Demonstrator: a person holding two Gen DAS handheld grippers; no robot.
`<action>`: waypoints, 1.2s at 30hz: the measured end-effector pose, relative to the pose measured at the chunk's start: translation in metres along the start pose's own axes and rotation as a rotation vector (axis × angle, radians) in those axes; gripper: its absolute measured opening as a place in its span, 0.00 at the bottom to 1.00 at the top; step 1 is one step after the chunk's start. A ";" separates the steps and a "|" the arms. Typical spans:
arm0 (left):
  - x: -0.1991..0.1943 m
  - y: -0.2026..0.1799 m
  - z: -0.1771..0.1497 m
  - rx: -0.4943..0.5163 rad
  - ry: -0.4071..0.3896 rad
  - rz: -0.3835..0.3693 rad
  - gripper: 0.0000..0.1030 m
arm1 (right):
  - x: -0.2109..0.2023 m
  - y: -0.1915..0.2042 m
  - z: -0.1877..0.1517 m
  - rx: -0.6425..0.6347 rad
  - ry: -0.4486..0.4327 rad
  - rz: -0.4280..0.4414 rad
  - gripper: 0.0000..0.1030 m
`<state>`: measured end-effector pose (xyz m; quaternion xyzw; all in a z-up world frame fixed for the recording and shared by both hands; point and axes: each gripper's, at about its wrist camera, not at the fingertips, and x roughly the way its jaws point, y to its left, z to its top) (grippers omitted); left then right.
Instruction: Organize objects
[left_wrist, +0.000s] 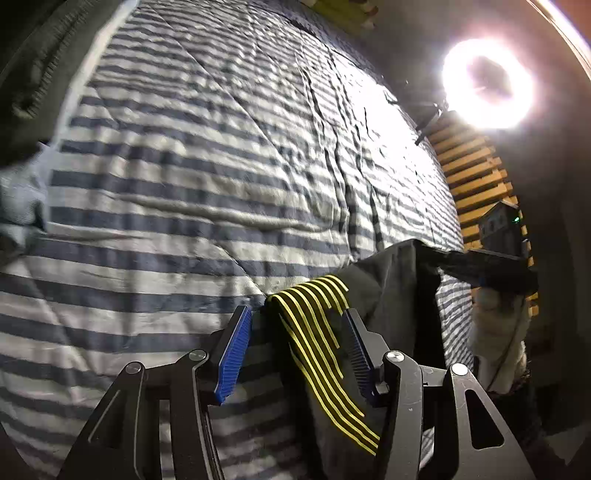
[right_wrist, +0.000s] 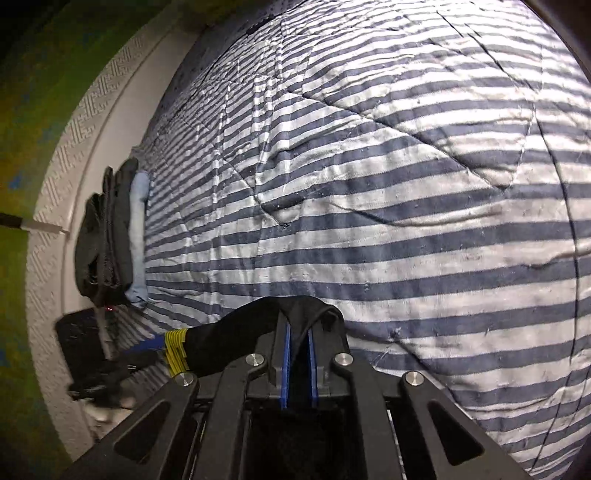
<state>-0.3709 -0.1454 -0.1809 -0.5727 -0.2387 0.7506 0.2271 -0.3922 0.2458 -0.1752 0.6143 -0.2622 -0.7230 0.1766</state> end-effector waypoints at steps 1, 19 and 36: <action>0.005 -0.001 -0.003 0.001 0.003 -0.011 0.48 | -0.001 -0.001 0.000 0.008 0.001 0.015 0.10; -0.042 -0.030 -0.014 0.046 -0.174 -0.007 0.05 | -0.017 0.045 -0.002 -0.218 -0.057 -0.059 0.02; -0.015 0.026 0.003 -0.124 -0.136 -0.010 0.38 | 0.000 0.026 0.018 -0.157 -0.050 -0.018 0.36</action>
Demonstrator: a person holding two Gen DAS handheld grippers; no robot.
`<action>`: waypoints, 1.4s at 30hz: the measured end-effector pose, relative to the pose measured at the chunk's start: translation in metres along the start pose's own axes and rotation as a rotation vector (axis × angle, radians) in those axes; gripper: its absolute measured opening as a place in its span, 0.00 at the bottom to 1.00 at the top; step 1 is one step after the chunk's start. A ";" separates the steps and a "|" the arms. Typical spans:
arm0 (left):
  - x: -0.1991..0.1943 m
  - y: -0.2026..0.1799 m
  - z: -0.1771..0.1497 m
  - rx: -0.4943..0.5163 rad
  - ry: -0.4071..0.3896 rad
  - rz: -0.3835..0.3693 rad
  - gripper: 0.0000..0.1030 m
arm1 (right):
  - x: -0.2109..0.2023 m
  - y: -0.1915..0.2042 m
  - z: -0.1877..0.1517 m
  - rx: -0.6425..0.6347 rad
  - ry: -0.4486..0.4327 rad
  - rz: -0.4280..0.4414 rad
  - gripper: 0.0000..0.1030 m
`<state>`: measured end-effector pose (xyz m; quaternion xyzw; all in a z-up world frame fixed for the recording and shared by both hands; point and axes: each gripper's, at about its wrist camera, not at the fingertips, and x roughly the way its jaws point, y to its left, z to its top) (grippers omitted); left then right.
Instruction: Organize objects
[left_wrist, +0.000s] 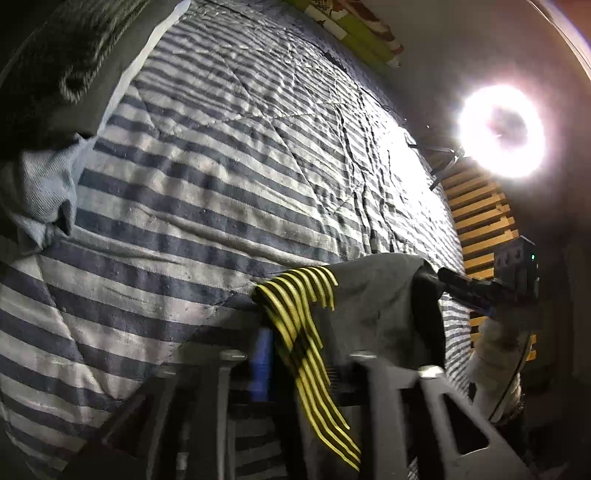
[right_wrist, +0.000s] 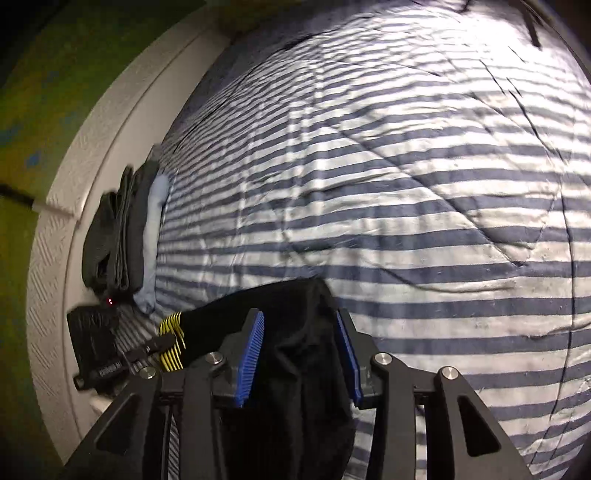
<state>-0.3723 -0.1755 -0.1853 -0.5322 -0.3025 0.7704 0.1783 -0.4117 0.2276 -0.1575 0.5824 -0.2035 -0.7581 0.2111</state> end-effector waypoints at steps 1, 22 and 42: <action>0.000 0.001 -0.001 -0.003 0.001 -0.005 0.42 | 0.003 0.005 -0.001 -0.026 0.006 -0.027 0.26; 0.024 -0.018 -0.008 0.050 -0.059 0.033 0.09 | 0.017 -0.015 0.002 -0.110 -0.110 -0.041 0.61; -0.102 -0.102 -0.021 0.218 -0.280 -0.046 0.07 | -0.091 0.072 -0.041 -0.189 -0.354 0.098 0.06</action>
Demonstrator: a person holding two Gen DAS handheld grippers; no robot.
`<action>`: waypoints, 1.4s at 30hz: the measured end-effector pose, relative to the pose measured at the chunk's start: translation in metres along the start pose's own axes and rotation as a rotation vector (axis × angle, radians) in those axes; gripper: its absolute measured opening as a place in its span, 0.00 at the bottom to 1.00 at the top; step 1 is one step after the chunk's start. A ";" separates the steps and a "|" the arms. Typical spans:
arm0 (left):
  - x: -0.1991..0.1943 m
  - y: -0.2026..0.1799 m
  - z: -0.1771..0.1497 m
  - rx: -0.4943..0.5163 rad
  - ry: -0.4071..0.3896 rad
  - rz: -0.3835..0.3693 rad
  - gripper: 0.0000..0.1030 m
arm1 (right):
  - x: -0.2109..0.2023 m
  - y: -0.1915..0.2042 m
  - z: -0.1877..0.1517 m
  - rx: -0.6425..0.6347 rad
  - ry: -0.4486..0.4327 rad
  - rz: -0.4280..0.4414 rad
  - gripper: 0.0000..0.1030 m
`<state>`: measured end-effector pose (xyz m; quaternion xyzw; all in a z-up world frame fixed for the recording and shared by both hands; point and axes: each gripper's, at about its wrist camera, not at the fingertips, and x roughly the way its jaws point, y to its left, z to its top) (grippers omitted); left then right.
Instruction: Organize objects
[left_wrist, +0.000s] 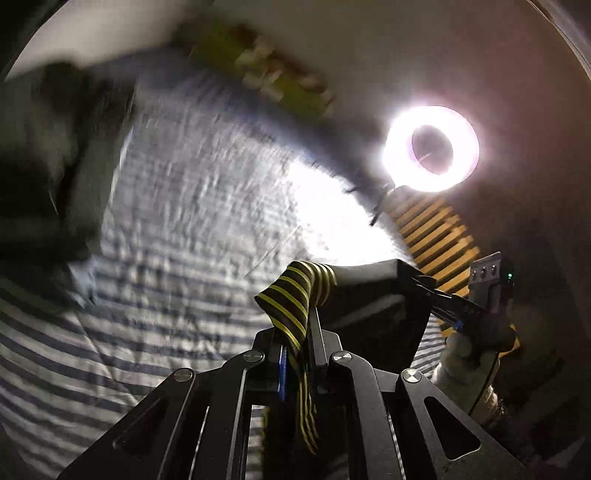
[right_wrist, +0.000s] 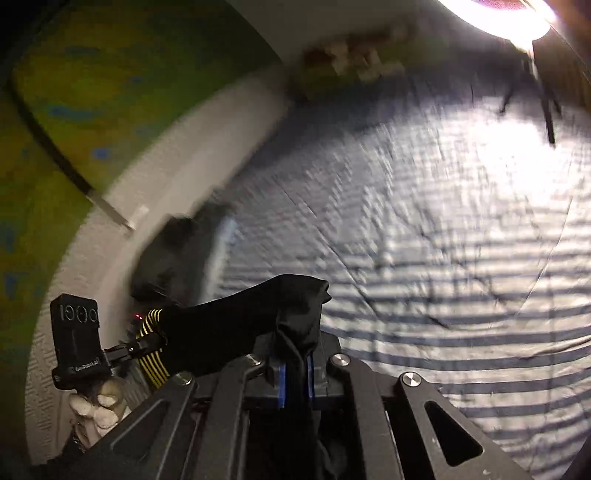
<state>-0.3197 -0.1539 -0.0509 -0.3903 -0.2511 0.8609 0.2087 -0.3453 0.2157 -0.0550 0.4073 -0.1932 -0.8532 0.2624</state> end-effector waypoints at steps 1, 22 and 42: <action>-0.016 -0.011 0.003 0.026 -0.026 0.001 0.07 | -0.014 0.014 0.002 -0.027 -0.033 -0.001 0.06; -0.296 0.021 0.056 0.126 -0.380 0.171 0.07 | -0.009 0.277 0.015 -0.336 -0.176 0.149 0.06; -0.099 0.260 0.287 -0.072 -0.170 0.406 0.06 | 0.298 0.227 0.158 -0.107 0.007 -0.018 0.05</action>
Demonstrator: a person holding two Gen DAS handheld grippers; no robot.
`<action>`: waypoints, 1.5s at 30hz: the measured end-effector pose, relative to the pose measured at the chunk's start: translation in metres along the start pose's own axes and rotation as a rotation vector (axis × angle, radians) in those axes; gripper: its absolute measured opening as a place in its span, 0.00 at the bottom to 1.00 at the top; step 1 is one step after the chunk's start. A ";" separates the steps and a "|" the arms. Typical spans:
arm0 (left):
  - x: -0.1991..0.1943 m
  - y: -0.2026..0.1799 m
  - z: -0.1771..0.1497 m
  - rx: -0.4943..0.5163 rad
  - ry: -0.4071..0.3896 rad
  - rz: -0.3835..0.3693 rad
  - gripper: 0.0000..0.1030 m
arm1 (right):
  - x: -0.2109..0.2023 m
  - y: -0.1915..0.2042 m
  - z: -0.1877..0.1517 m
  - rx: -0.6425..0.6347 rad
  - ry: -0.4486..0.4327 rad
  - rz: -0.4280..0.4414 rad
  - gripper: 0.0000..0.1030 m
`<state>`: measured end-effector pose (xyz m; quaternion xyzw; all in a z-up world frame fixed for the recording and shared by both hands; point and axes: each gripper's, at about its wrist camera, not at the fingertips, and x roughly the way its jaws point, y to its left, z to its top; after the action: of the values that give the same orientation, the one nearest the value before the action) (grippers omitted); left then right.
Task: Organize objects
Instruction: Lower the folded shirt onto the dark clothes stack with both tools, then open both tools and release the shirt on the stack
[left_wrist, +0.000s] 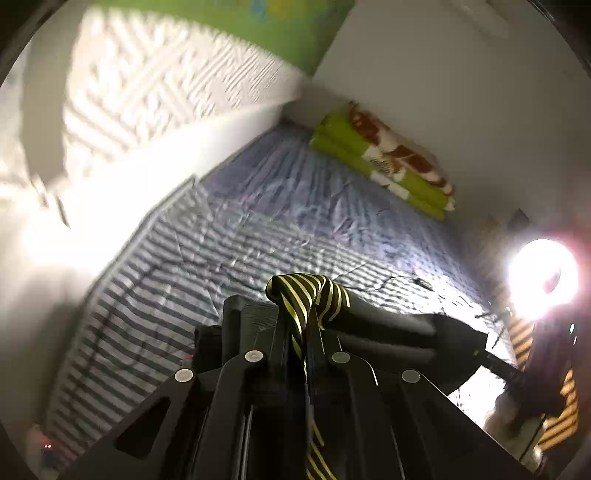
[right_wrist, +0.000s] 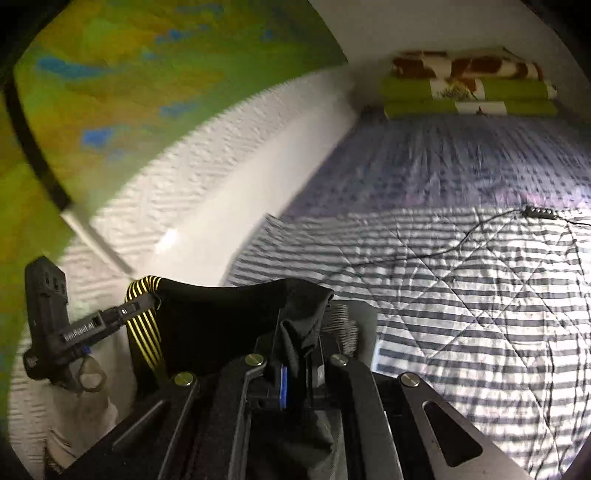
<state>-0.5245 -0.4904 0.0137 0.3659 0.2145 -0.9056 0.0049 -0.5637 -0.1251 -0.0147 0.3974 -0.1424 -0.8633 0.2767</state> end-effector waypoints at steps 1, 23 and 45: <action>0.012 0.003 -0.001 -0.005 0.006 0.010 0.06 | 0.014 -0.003 -0.002 -0.003 0.012 -0.032 0.05; -0.019 0.014 -0.116 0.111 0.052 0.137 0.28 | -0.019 0.066 -0.146 -0.193 0.025 -0.073 0.23; -0.221 -0.048 -0.274 0.082 0.011 0.177 0.45 | -0.194 0.083 -0.268 -0.148 0.057 -0.144 0.35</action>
<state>-0.1897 -0.3724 0.0037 0.3884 0.1442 -0.9075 0.0686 -0.2250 -0.0844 -0.0306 0.4094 -0.0413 -0.8775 0.2463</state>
